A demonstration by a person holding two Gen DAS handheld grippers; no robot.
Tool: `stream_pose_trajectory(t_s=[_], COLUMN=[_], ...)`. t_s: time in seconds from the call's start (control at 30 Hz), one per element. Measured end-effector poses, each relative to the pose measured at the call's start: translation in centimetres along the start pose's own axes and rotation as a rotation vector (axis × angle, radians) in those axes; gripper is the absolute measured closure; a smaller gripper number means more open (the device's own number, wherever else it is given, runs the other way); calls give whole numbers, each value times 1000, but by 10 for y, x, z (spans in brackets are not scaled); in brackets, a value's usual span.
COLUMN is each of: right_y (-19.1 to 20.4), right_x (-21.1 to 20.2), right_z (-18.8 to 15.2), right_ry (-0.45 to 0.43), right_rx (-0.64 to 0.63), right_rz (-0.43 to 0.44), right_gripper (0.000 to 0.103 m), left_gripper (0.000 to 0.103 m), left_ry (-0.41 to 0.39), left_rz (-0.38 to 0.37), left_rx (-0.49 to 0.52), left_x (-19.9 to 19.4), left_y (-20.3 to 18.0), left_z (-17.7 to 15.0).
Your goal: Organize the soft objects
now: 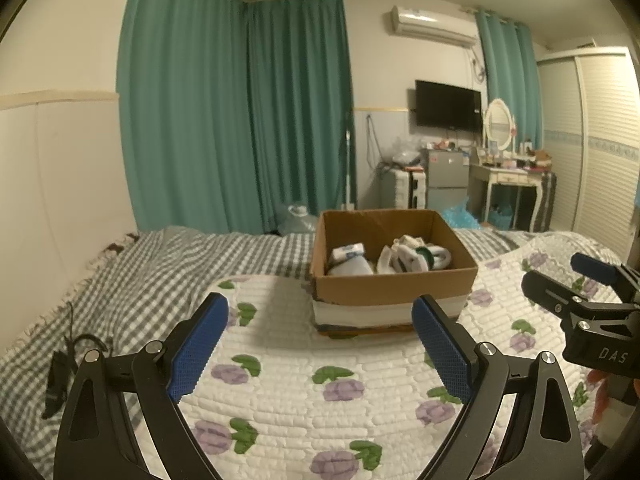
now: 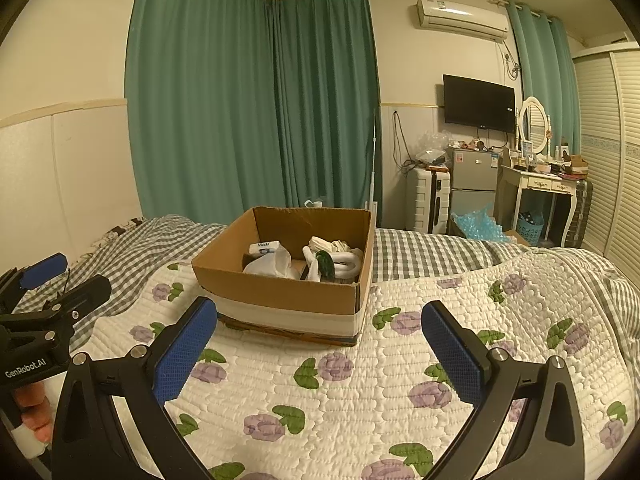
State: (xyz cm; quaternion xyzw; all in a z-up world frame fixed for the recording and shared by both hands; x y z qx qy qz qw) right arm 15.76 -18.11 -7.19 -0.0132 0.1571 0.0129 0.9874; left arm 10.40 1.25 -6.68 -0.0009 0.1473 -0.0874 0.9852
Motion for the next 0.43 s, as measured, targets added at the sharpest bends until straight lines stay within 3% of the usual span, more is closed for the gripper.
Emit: stream_pose_trajectory(t_s=[0.43], right_y=[0], right_x=[1], right_z=[-2], right_ry=[10], right_rx=[8], right_rz=[-2], right_gripper=[0], left_gripper=[8], left_ry=[0], left_rz=[-6], left_rx=[-4], left_x=[-2], left_y=[0], left_z=[-1])
Point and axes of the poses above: each gripper's, at about its wrist camera, not at the fingertips, and x roughly the way its jaws point, y to its left, z to its top, the point moved 1 cm from there along x, roughly the way its jaws point, and after that the axes turned 12 degrees about -z, right-handed, at the moved point
